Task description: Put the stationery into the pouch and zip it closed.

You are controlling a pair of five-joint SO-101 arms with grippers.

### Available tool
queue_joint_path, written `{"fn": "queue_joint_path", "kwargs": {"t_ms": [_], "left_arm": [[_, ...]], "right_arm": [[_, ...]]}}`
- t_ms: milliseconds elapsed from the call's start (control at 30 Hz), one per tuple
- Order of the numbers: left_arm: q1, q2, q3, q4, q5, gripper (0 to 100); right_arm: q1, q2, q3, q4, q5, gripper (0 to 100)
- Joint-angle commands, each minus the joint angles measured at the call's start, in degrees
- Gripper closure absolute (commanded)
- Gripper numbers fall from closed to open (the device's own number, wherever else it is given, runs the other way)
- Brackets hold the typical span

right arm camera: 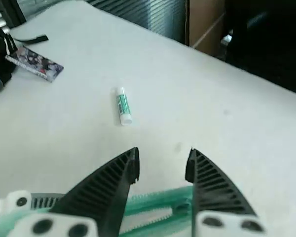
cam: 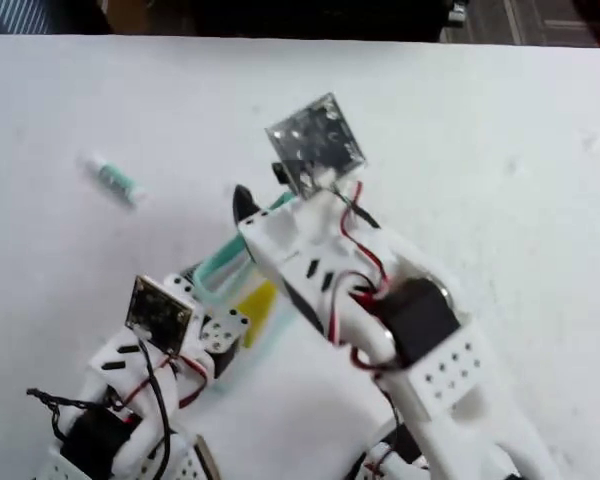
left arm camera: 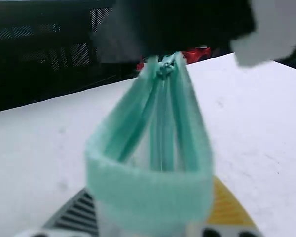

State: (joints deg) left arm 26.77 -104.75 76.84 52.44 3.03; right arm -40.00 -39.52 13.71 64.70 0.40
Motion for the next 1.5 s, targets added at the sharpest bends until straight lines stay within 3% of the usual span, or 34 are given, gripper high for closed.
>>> {"fn": "queue_joint_path", "kwargs": {"t_ms": [0, 200, 467, 600, 633, 800, 967, 1200, 1333, 1467], "left_arm": [[0.13, 0.04, 0.09, -0.09, -0.26, 83], [0.13, 0.04, 0.09, -0.09, -0.26, 83], [0.13, 0.04, -0.18, 0.26, -0.26, 83], [-0.48, -0.04, -1.32, -0.62, -0.44, 99], [-1.27, -0.04, -2.46, -0.44, -0.44, 98], [-15.25, -0.04, -12.22, -0.53, -0.44, 98], [-31.43, -0.04, -22.07, 1.41, -0.35, 98], [-44.97, -0.04, -24.53, 4.92, -0.44, 98], [-41.36, -0.04, -20.40, 1.93, -0.09, 98], [-28.70, 0.04, -20.57, 0.53, -0.18, 98]], "right_arm": [[3.03, 1.80, -4.48, 5.41, -0.97, 85.0], [9.63, 2.07, -9.49, 13.32, -0.97, 85.0], [10.33, 1.80, -13.36, 13.67, -0.53, 85.1], [12.09, 2.24, -16.26, 13.58, 4.04, 85.2], [12.18, 2.51, -16.09, 13.49, 5.63, 85.1], [11.56, 6.02, -12.13, 11.47, 8.70, 85.1], [4.62, 9.89, -9.14, 8.13, 8.88, 85.1], [-1.27, 15.08, -8.97, 0.57, 8.88, 85.1], [0.92, 12.88, -9.76, 3.21, 8.88, 85.1], [2.33, 2.86, -12.84, 6.29, 8.88, 85.1]]}}
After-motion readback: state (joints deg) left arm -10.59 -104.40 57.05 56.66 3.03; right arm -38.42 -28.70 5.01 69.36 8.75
